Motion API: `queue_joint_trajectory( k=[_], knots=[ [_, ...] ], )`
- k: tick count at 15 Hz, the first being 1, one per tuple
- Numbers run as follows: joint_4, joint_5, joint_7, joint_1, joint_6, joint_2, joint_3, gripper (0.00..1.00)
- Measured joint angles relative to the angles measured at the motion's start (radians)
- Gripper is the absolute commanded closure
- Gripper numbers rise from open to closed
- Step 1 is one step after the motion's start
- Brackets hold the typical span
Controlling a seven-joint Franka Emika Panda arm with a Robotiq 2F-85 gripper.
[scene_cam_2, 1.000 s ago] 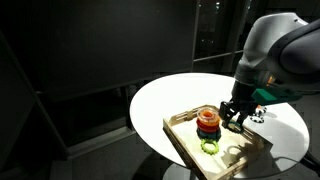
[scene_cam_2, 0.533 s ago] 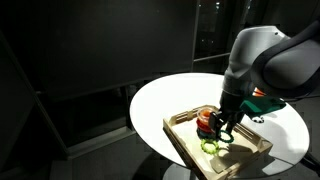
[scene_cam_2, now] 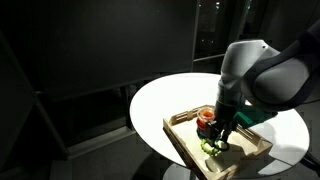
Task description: Pick up the green ring on the table and drop it in the wooden tray on top of the light green ring
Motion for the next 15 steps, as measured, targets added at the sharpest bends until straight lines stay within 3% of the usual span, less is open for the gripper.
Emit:
queue_joint_trajectory(
  k=[2,3,5,15],
  knots=[
    [0.008,-0.019,0.000,0.007,0.002,0.015,-0.008,0.57],
    [0.012,-0.025,0.000,0.010,0.002,0.021,-0.013,0.15],
    [0.020,-0.037,0.001,0.017,0.002,0.032,-0.022,0.01],
    [0.035,-0.039,-0.020,0.019,-0.048,0.039,-0.028,0.00]
  ],
)
